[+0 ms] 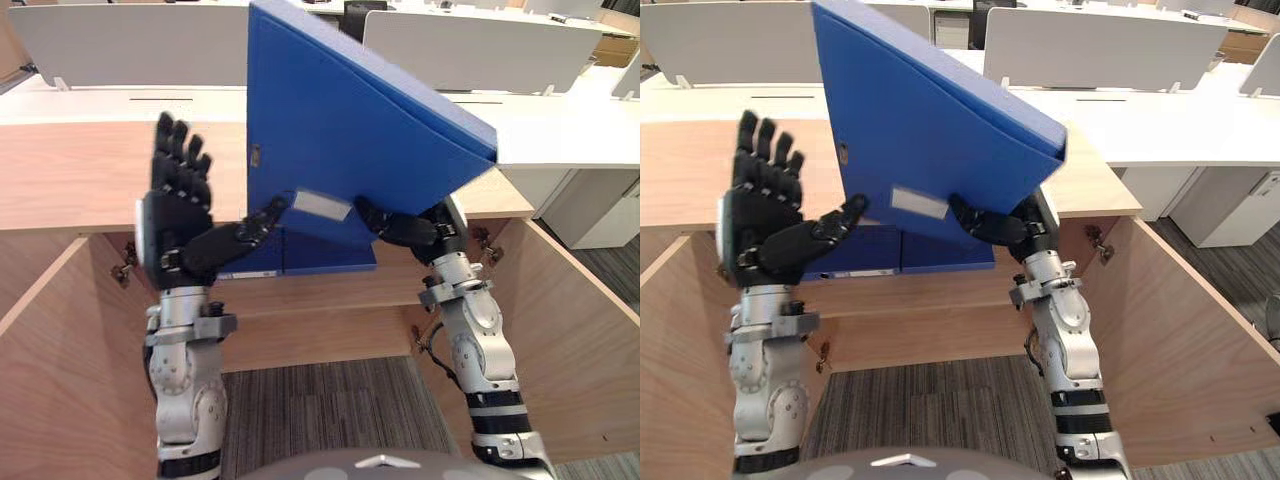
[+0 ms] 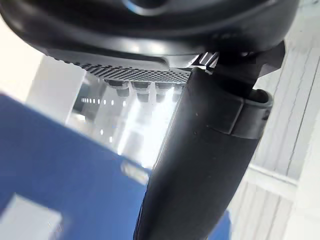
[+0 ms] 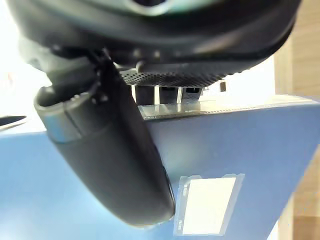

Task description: Walk over to the cabinet, pick up the folder, carry it to the office cabinet, place the folder inside the office cabinet, then close the office cabinet door

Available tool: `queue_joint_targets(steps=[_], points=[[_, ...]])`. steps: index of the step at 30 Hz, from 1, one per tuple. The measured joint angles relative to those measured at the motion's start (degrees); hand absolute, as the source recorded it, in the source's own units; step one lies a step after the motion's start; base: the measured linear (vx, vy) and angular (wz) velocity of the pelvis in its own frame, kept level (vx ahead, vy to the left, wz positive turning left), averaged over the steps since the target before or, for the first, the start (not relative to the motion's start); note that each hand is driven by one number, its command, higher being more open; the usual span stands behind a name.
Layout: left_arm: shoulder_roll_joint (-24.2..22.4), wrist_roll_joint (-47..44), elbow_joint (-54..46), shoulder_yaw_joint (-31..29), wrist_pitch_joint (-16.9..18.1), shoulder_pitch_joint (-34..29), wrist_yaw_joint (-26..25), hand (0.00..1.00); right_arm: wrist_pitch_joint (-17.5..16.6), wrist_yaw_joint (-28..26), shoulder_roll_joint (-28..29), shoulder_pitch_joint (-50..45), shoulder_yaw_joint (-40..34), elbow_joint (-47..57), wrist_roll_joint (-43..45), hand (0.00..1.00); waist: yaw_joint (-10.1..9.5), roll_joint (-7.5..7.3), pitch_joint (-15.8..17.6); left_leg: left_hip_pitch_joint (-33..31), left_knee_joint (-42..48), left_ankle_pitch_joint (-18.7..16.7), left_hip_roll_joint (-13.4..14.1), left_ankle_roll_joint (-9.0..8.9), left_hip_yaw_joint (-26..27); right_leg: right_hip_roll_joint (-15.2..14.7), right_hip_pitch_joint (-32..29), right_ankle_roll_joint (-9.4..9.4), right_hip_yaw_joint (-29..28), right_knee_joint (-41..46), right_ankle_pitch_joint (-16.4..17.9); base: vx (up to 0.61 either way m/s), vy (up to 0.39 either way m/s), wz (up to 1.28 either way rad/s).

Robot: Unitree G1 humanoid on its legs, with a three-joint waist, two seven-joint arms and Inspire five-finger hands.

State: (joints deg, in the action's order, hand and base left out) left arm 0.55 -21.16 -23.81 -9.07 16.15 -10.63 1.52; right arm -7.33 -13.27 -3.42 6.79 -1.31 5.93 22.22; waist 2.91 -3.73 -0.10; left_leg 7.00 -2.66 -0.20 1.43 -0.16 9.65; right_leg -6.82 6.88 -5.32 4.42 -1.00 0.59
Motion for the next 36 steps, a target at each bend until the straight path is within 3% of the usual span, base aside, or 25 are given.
queue_joint_targets(steps=[5,15,24,29,36], points=[[-3.4,3.4,0.5,-6.3,0.2,-4.1,-5.0,1.00,-1.4,1.0,0.5,-2.5,-2.7,2.4,0.0,0.00,-0.12,0.32,0.2,0.5,-1.5,0.5,-0.4,-0.01,-1.2,-0.3,0.1,-0.08,1.3,0.8,1.2,0.01,-0.012,0.14],[-4.3,6.1,11.2,-9.7,-1.4,-8.5,-7.4,1.00,-2.3,1.1,0.9,-5.5,-3.0,4.7,-0.2,0.00,-0.18,0.52,0.3,0.0,-2.3,1.0,-0.4,-0.02,-2.6,-0.4,0.0,-0.18,3.0,0.8,1.7,0.00,-0.015,0.08],[-4.4,8.6,35.7,-9.8,-6.5,-10.8,-7.4,1.00,-3.0,1.6,0.7,-6.8,-2.7,6.7,0.2,0.00,-0.19,1.00,0.6,-0.8,-2.3,1.0,-0.7,-0.01,-2.8,-0.7,-0.9,-0.39,3.2,0.8,2.0,0.00,0.000,0.00],[-4.4,11.4,46.5,-9.9,-7.6,-10.9,-7.7,1.00,-3.1,2.3,0.6,-7.3,-1.1,7.4,0.7,0.00,-0.29,1.05,0.6,-0.8,-2.3,1.0,-0.7,-0.01,-2.7,-0.7,-0.9,-0.39,3.1,0.7,2.0,0.00,0.000,0.00],[-4.2,13.6,60.2,-10.3,-8.4,-10.4,-8.0,1.00,-2.9,1.4,-1.6,-8.8,9.0,8.5,6.9,0.00,-0.80,1.15,0.7,-0.4,-2.3,0.8,-0.4,-0.24,-2.2,-0.4,-0.8,-0.38,2.6,0.7,2.0,-0.01,-0.008,-0.03]])
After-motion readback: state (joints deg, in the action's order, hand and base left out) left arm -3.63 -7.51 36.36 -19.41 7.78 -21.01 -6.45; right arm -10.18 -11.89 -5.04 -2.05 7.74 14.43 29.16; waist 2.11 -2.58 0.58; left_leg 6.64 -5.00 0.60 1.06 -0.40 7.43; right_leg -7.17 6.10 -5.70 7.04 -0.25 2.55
